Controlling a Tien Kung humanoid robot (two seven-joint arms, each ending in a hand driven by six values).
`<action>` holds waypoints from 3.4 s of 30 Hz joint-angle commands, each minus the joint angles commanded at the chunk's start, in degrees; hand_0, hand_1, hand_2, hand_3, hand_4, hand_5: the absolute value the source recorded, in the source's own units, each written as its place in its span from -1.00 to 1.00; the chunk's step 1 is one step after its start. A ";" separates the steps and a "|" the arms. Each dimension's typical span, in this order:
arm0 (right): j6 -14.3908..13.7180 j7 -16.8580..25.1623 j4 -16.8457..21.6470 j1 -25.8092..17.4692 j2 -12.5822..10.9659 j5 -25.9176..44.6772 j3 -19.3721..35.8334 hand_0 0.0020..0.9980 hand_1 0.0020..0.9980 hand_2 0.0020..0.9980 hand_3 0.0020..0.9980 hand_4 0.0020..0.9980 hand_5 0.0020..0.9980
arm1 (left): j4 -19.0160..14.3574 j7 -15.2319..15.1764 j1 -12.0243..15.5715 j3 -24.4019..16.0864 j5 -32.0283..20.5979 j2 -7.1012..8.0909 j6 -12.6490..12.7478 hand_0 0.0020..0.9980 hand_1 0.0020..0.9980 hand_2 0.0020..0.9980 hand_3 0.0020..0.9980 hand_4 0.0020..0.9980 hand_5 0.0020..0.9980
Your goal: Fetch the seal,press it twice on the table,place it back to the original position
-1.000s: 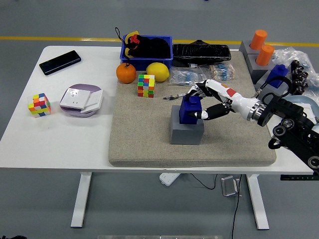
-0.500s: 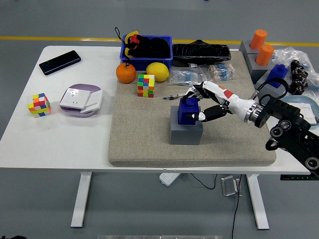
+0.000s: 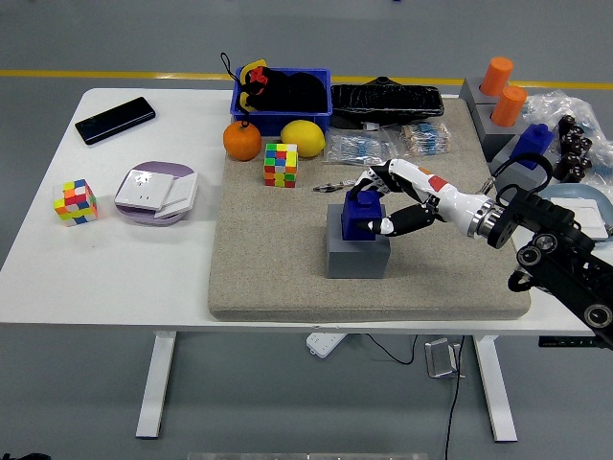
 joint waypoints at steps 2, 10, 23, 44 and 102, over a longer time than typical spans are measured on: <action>-0.08 0.01 -0.03 0.01 0.04 -0.09 -0.03 0.27 0.13 0.14 0.31 0.58 -1.00 | 0.01 0.05 0.03 -0.09 0.10 0.00 -0.01 0.45 0.39 0.37 0.51 0.42 -0.51; -0.99 0.25 -0.02 0.16 0.13 -1.02 -0.09 0.45 0.40 0.40 0.53 0.93 -1.00 | 0.02 0.17 0.09 -0.26 0.30 -0.03 -0.05 0.45 0.39 0.37 0.51 0.42 -0.51; -0.09 0.07 0.09 0.12 0.06 0.36 -0.07 0.77 0.76 0.78 0.80 1.00 -0.59 | -0.01 0.09 0.01 -0.13 0.18 -0.03 -0.08 0.45 0.39 0.37 0.51 0.42 -0.51; 3.61 -2.05 1.83 -6.52 -9.11 -1.15 13.30 1.00 1.00 1.00 1.00 1.00 0.16 | 0.13 -0.26 -0.12 0.64 -1.12 0.12 0.02 0.45 0.39 0.37 0.51 0.42 -0.51; -2.21 -4.19 1.18 -35.16 -5.73 -6.99 70.63 0.73 0.69 0.68 0.65 1.00 0.08 | 0.22 -0.36 -0.86 1.57 -1.11 0.74 1.27 0.45 0.39 0.37 0.51 0.41 -0.50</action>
